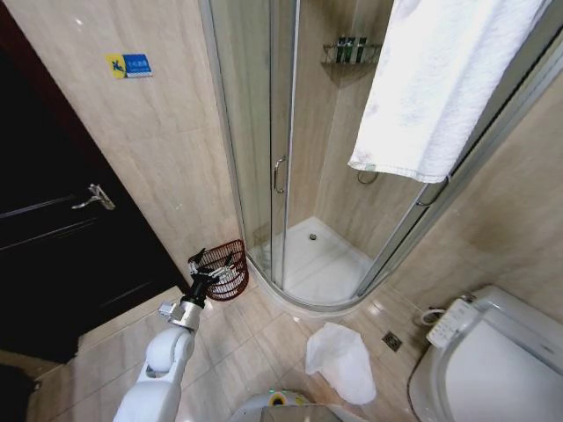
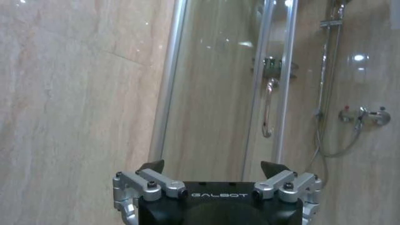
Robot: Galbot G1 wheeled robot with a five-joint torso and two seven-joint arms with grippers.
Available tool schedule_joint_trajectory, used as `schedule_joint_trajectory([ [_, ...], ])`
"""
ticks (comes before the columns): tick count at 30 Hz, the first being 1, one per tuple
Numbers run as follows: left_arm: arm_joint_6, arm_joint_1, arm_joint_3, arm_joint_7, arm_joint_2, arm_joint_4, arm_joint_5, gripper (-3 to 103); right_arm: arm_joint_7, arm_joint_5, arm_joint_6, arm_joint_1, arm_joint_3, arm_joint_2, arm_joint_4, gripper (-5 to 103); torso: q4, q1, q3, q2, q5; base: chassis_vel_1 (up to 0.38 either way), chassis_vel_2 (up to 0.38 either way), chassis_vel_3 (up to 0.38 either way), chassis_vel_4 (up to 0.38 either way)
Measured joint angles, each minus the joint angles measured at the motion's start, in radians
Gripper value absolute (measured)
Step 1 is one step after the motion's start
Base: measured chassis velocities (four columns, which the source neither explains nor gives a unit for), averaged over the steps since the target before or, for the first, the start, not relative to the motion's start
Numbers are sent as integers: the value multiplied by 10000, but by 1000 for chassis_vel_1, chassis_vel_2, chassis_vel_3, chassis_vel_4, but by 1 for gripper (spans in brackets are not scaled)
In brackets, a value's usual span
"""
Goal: Discard the used towel into the hamper.
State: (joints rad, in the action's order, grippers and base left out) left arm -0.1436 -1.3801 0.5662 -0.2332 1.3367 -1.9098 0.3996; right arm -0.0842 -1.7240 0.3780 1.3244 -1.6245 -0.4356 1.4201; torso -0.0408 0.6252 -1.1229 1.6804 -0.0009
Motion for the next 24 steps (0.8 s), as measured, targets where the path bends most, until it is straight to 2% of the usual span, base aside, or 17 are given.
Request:
schedule_joint_trajectory([
  [3,91,14,79,9,-15,-178,134,100,288,-484,24,171,94,-533,-389,100,-1,0,-1,0,12,0,0,0,0],
  [5,160,39,147,19,-39,-327,219,100,433,-837,46,339,128,-918,-856,100,-2,1,-1,0,6,0,0,0,0],
  [7,184,39,164,22,-56,-400,232,100,491,-1020,61,352,134,-993,-921,100,-2,2,-1,-1,10,0,0,0,0],
  [13,140,16,94,11,-80,-420,233,100,832,-1209,367,-120,57,-725,-184,100,2,1,0,0,8,0,0,0,0],
  [19,-61,-95,17,-14,-180,-317,246,100,1690,-1519,570,-1158,59,-188,1198,100,3,-1,1,0,10,0,0,0,0],
  [24,-141,-126,59,-36,-270,-332,319,100,2086,-1640,639,-1411,67,-366,1314,100,3,-2,2,1,8,0,0,0,0],
])
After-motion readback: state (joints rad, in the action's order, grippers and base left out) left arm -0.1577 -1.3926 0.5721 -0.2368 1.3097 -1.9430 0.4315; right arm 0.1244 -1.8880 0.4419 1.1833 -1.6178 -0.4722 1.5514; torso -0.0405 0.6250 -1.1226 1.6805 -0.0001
